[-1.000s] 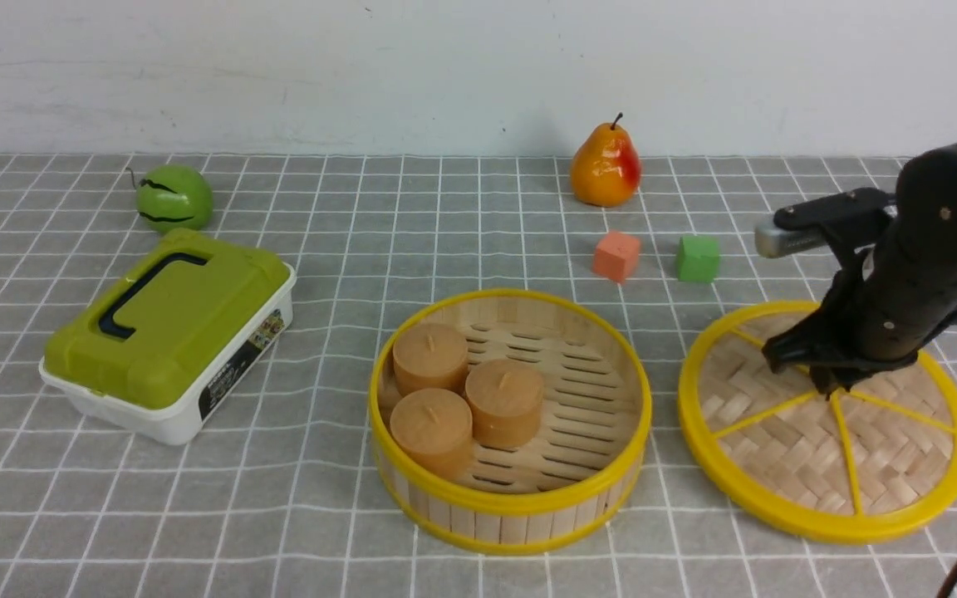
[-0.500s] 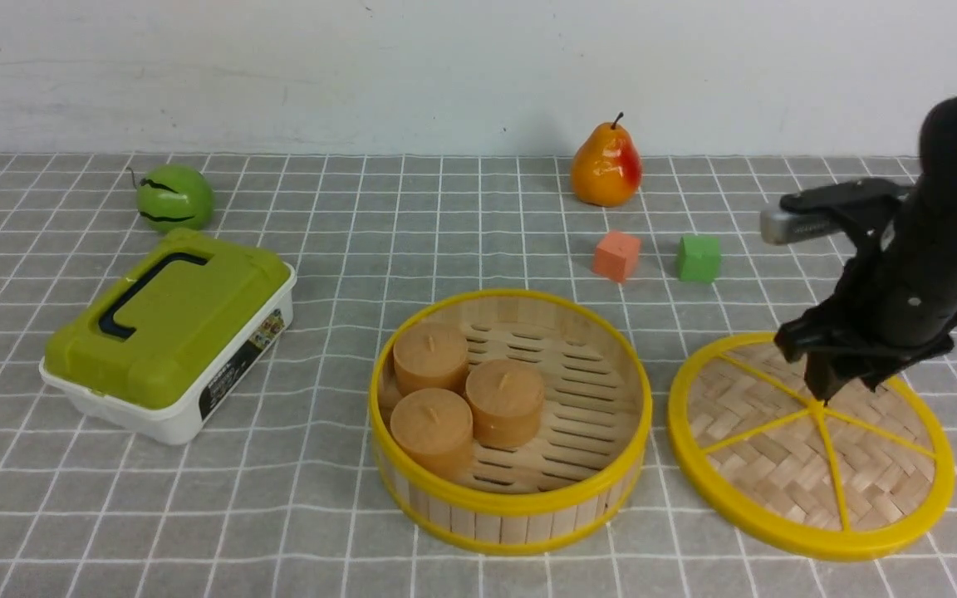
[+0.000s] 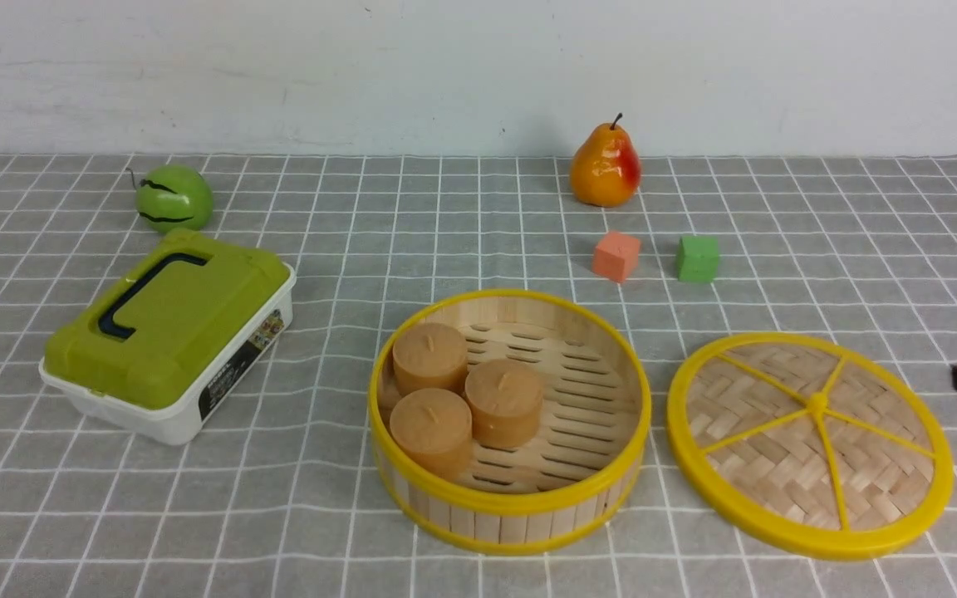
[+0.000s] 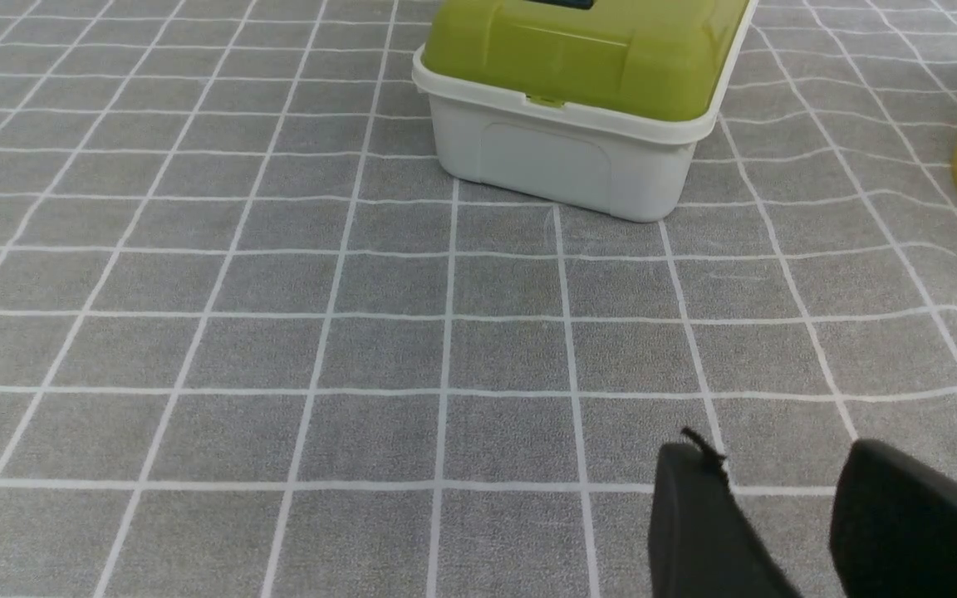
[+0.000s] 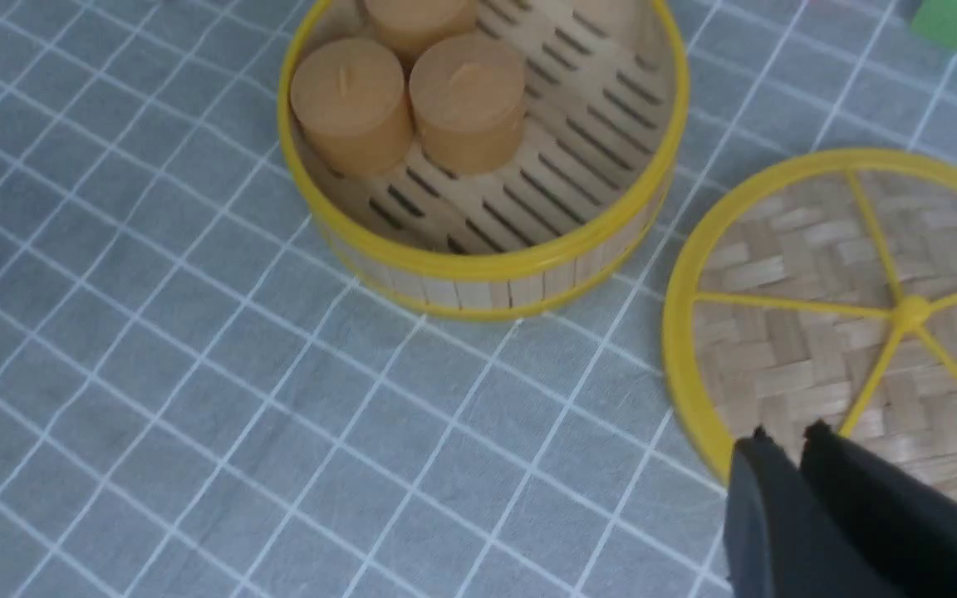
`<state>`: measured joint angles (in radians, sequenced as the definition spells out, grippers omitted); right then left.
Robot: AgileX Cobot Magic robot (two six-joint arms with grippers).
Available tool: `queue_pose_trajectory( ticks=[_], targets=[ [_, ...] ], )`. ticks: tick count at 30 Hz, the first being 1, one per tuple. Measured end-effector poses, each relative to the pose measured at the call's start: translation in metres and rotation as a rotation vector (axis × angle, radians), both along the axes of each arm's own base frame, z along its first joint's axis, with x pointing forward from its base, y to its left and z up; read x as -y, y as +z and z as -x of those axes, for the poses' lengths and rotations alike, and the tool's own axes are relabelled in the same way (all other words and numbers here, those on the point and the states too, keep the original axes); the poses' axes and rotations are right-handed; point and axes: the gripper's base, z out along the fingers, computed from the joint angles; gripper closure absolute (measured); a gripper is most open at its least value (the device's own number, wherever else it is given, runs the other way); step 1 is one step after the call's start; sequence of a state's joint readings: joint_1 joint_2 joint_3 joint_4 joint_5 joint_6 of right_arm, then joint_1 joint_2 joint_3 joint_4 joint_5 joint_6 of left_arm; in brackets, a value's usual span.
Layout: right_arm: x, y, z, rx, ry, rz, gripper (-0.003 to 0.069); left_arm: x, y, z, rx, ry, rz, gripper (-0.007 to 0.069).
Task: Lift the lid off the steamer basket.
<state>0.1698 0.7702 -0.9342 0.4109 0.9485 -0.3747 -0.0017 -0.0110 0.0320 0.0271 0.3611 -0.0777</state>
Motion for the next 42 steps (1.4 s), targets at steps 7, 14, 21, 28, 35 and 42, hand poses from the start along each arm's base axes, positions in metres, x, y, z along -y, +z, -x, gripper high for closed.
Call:
queue_pose_trajectory(
  ticks=[7, 14, 21, 28, 35, 42],
  targets=[
    [0.018, -0.008, 0.045, 0.267, -0.123, -0.018, 0.068, 0.0, 0.0, 0.0, 0.0, 0.0, 0.0, 0.0386],
    [0.031, -0.034, 0.071, 0.344, -0.19, 0.043, 0.0677, 0.0, 0.0, 0.0, 0.0, 0.0, 0.0, 0.0386],
    [0.036, -0.083, 0.072, 0.482, -0.283, -0.064, 0.0672, 0.0, 0.0, 0.0, 0.0, 0.0, 0.0, 0.0386],
    [0.039, -0.147, 0.063, 0.593, -0.367, -0.184, 0.0666, 0.0, 0.0, 0.0, 0.0, 0.0, 0.0, 0.0386],
    [0.049, -0.187, 0.064, 0.493, -0.555, -0.196, 0.0657, 0.0, 0.0, 0.0, 0.0, 0.0, 0.0, 0.0386],
    [0.056, -0.195, 0.068, 0.444, -0.668, -0.112, 0.0648, 0.0, 0.0, 0.0, 0.0, 0.0, 0.0, 0.0386]
  ],
)
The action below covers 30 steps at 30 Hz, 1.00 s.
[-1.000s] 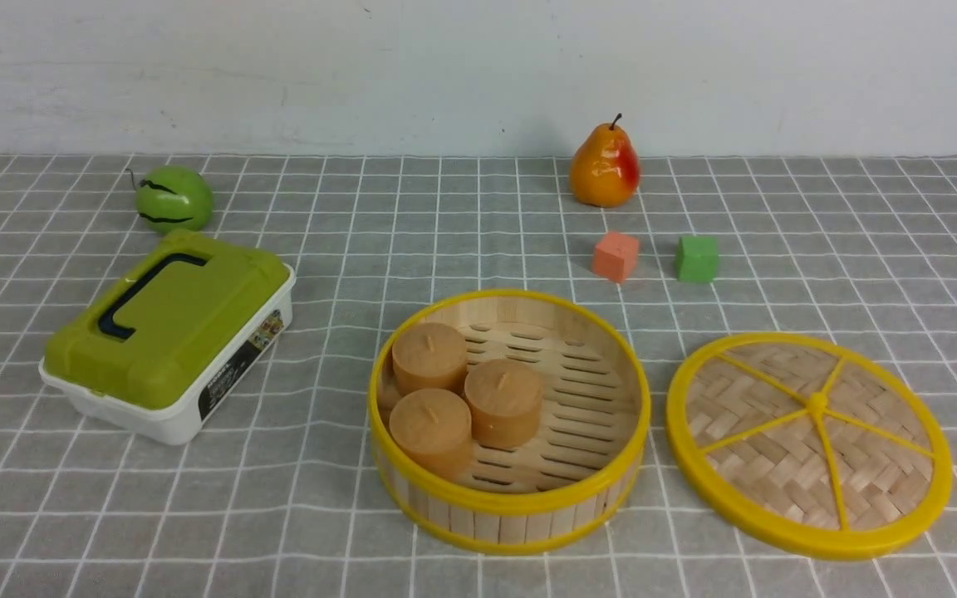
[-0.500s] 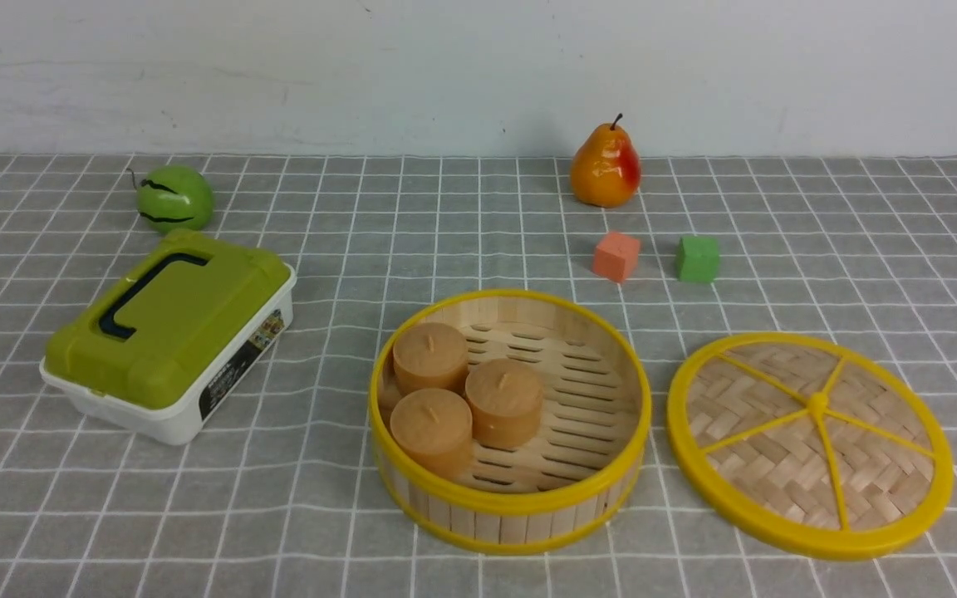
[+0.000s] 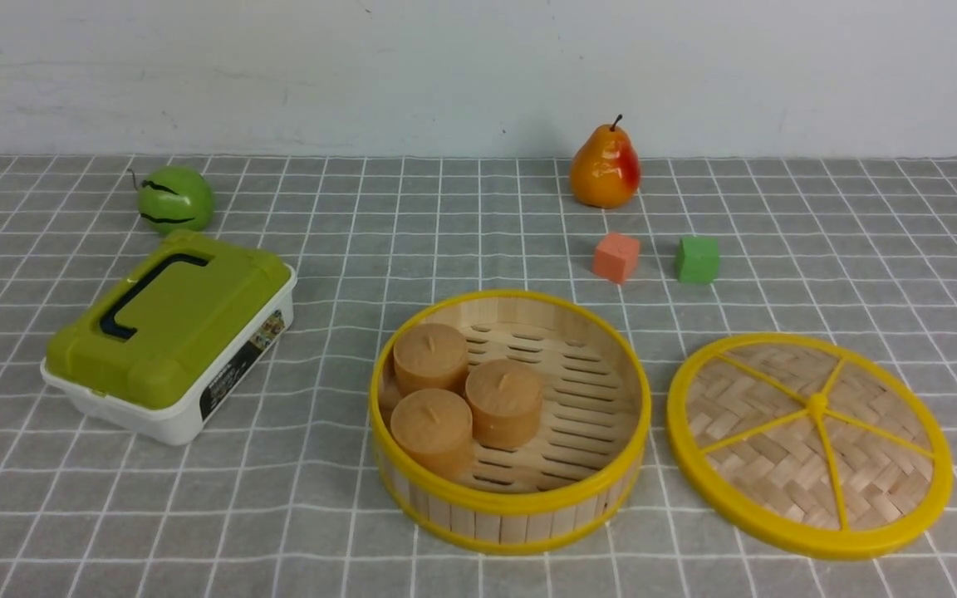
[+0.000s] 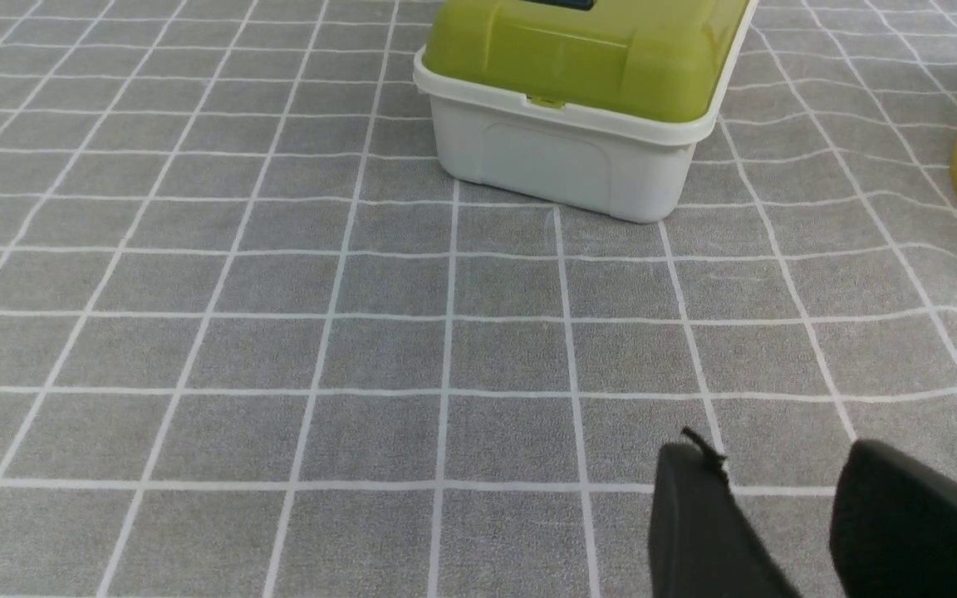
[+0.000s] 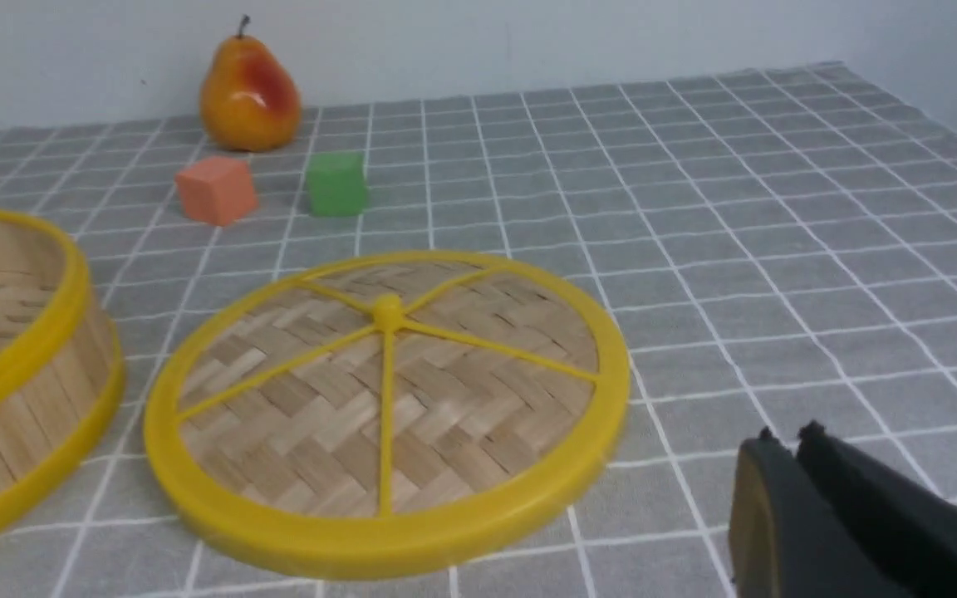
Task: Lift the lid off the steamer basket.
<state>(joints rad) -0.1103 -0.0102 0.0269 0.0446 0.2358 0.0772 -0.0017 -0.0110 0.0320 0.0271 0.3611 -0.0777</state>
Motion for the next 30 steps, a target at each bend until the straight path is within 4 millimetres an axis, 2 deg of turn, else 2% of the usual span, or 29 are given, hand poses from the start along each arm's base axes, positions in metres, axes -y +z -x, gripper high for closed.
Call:
queue_pose_trajectory(
  ticks=[17, 30],
  targets=[
    [-0.0052, -0.0103, 0.0029, -0.135, 0.083, -0.044, 0.0627, 0.0, 0.0, 0.0, 0.0, 0.0, 0.001, 0.0386],
    [-0.0053, -0.0104, 0.0033, -0.143, 0.083, -0.045, 0.061, 0.0, 0.0, 0.0, 0.0, 0.0, 0.001, 0.0386]
  ],
)
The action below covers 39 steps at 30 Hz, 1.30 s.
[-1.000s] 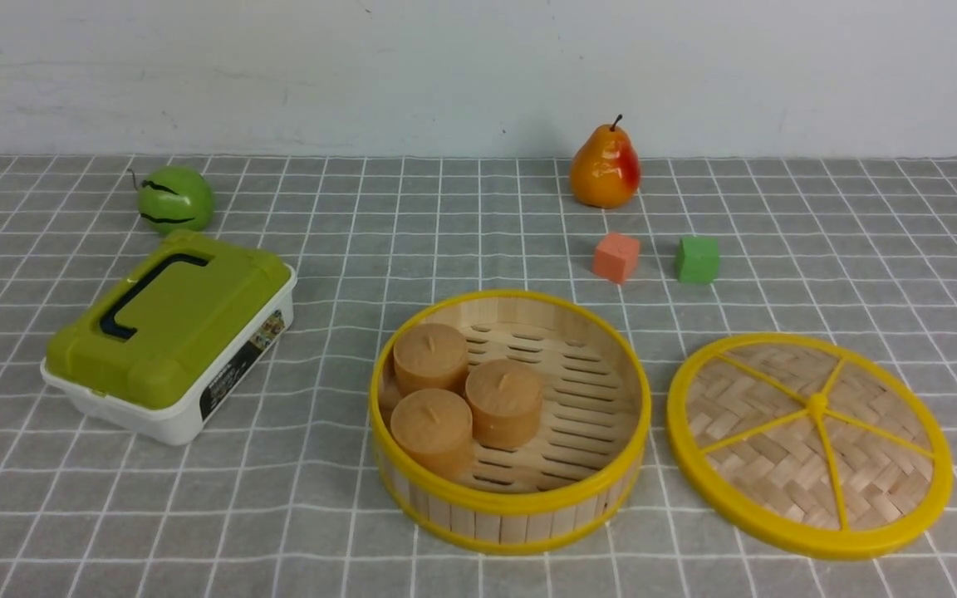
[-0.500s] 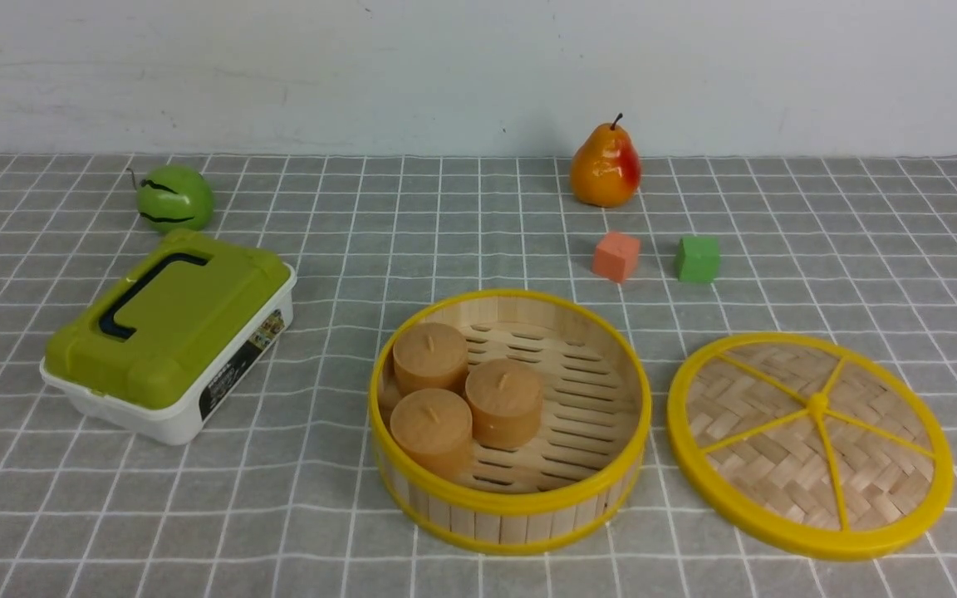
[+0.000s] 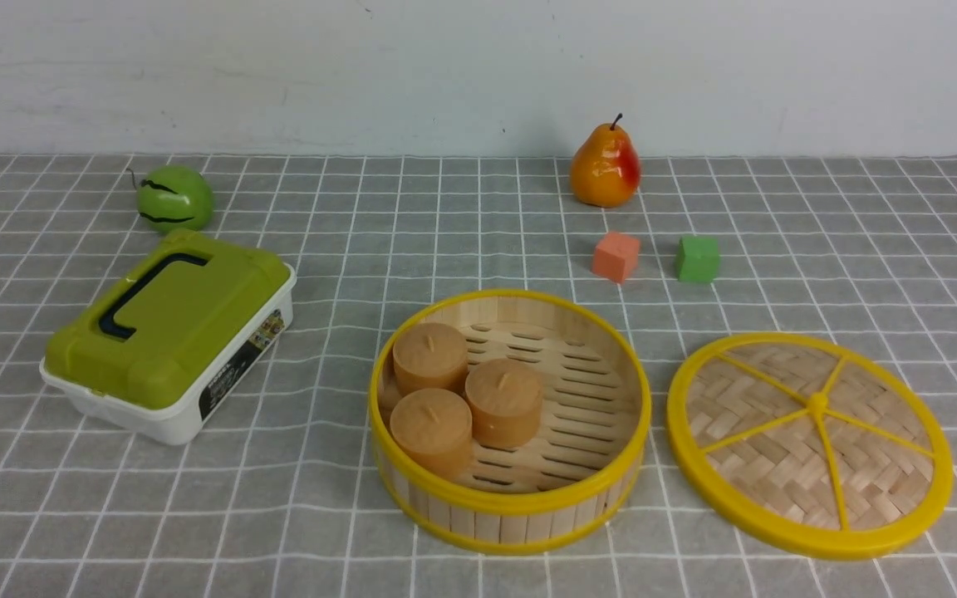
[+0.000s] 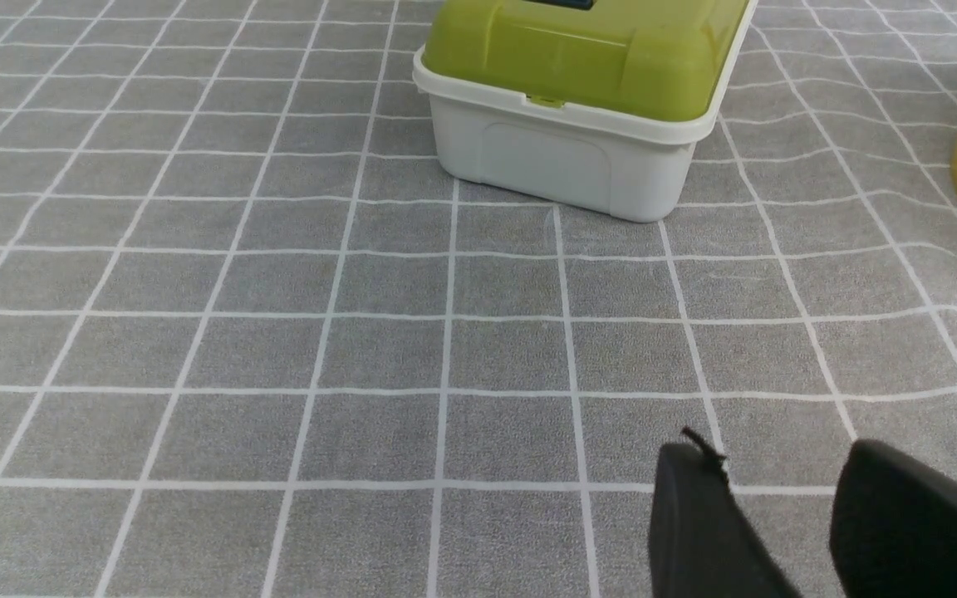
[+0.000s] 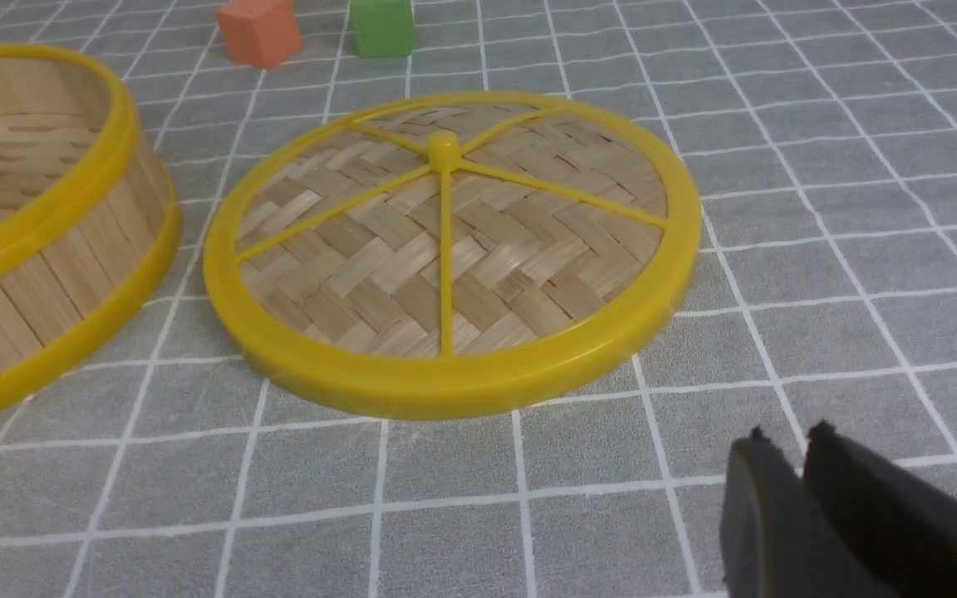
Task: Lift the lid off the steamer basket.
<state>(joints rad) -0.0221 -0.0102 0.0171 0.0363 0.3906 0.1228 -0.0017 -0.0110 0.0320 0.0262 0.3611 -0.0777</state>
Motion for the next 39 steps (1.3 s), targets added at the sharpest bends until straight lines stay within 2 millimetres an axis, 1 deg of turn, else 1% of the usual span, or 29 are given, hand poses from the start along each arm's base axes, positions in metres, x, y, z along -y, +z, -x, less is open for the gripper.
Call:
queue_pose_trajectory(
  ticks=[39],
  targets=[
    [0.0001, 0.0, 0.0, 0.0, 0.0, 0.001, 0.056, 0.0, 0.0, 0.0, 0.0, 0.0, 0.0, 0.0386]
  ],
)
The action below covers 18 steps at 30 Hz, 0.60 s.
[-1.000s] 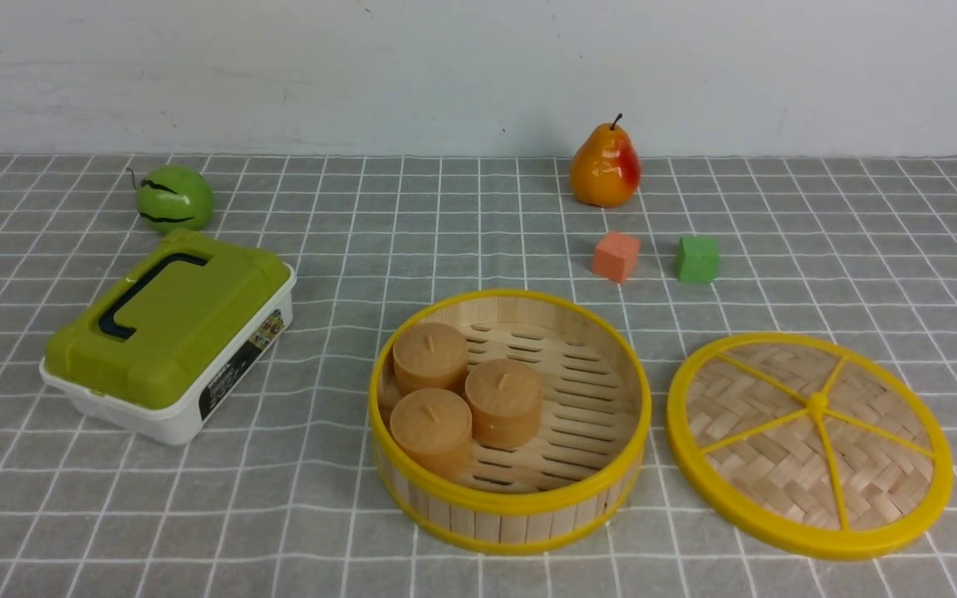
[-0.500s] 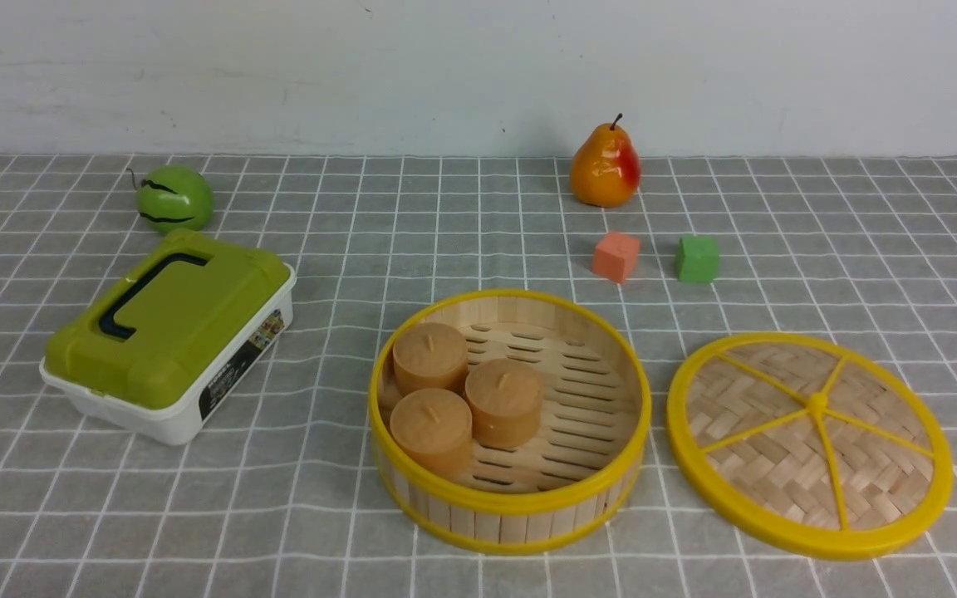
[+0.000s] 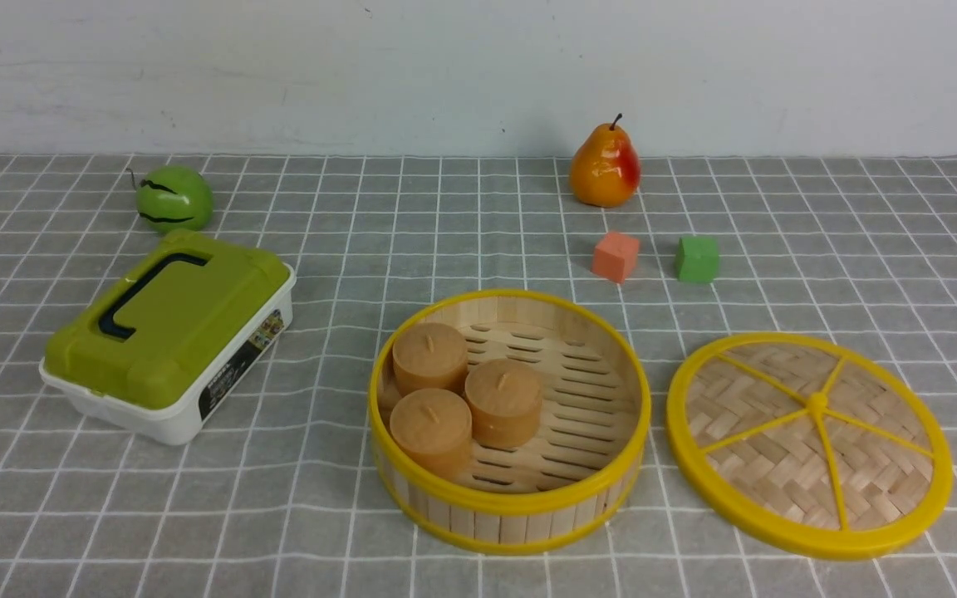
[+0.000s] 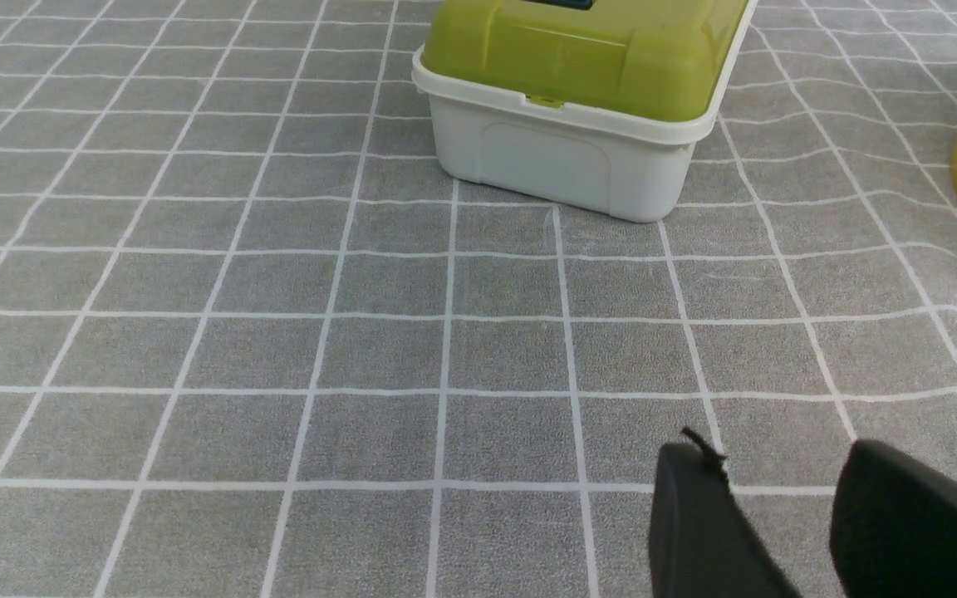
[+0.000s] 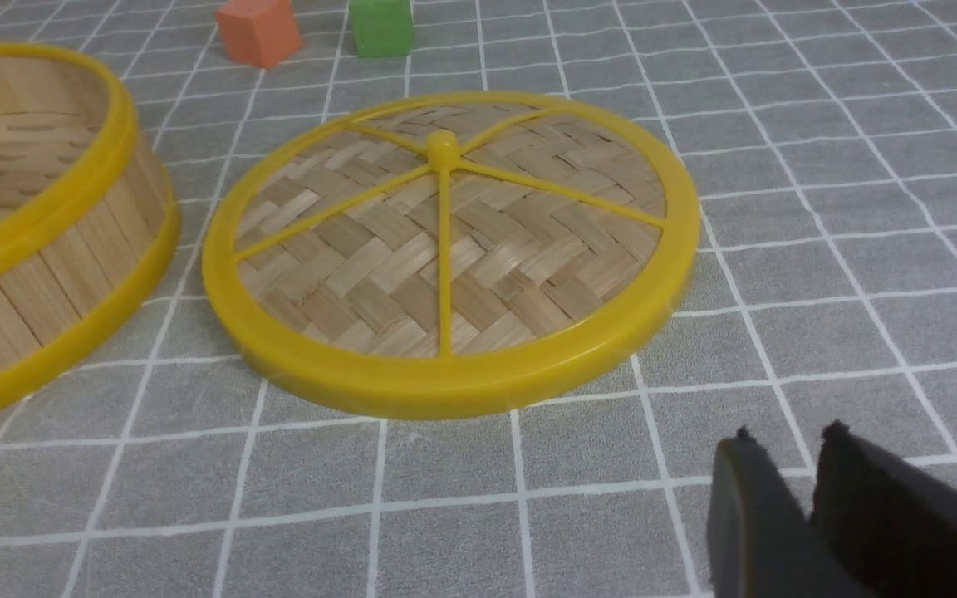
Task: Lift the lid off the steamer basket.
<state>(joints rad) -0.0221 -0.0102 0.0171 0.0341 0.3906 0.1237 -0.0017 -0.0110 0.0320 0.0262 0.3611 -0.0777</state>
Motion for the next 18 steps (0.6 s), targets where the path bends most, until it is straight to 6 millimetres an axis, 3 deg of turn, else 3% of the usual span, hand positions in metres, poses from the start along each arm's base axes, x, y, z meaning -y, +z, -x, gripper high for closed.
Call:
queue_pose_trajectory(
  ticks=[18],
  targets=[
    [0.0, 0.0, 0.0, 0.0, 0.0, 0.0, 0.0539, 0.0001, 0.0, 0.0, 0.0, 0.0, 0.003, 0.0386]
  ],
)
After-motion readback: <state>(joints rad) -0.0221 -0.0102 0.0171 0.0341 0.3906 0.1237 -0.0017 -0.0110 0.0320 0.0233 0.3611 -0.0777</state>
